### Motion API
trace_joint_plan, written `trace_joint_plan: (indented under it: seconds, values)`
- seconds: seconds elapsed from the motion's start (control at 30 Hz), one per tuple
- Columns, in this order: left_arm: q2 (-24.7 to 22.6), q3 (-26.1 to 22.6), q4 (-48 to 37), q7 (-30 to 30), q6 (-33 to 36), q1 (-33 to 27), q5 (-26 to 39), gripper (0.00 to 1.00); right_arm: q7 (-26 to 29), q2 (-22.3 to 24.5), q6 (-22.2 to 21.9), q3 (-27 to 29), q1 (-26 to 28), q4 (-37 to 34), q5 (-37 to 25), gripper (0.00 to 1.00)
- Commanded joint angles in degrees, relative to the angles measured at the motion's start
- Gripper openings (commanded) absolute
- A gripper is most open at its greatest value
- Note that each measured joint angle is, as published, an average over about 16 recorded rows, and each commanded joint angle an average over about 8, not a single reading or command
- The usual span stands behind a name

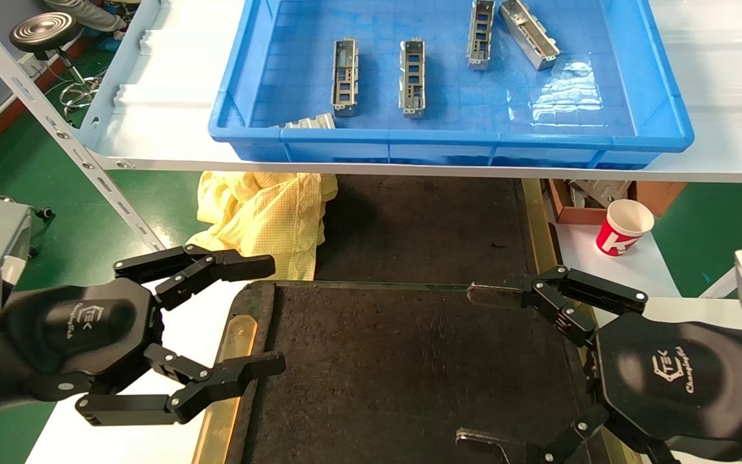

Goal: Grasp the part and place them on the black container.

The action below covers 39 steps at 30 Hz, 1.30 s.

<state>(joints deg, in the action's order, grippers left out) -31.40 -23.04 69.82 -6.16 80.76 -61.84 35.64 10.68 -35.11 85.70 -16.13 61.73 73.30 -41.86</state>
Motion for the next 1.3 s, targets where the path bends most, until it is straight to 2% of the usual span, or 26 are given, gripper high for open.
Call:
trace_joint_plan:
  seconds: [0.03,0.97,1.1,1.3]
  values:
    - [0.0,0.0,0.0,0.0,0.0,0.0,0.0,0.00,0.0,0.0,0.0,0.0,0.0,0.0,0.0,1.00]
    - [0.0,0.0,0.0,0.0,0.0,0.0,0.0,0.00,0.1,0.0,-0.5,0.2,0.5,-0.1,-0.1,1.00]
    - [0.0,0.0,0.0,0.0,0.0,0.0,0.0,0.00,1.1,-0.4,-2.9,0.0,3.1,-0.4,-2.0,1.00]
    - [0.0,0.0,0.0,0.0,0.0,0.0,0.0,0.00,6.4,-3.3,-8.5,-1.6,11.4,-2.8,-6.5,1.00]
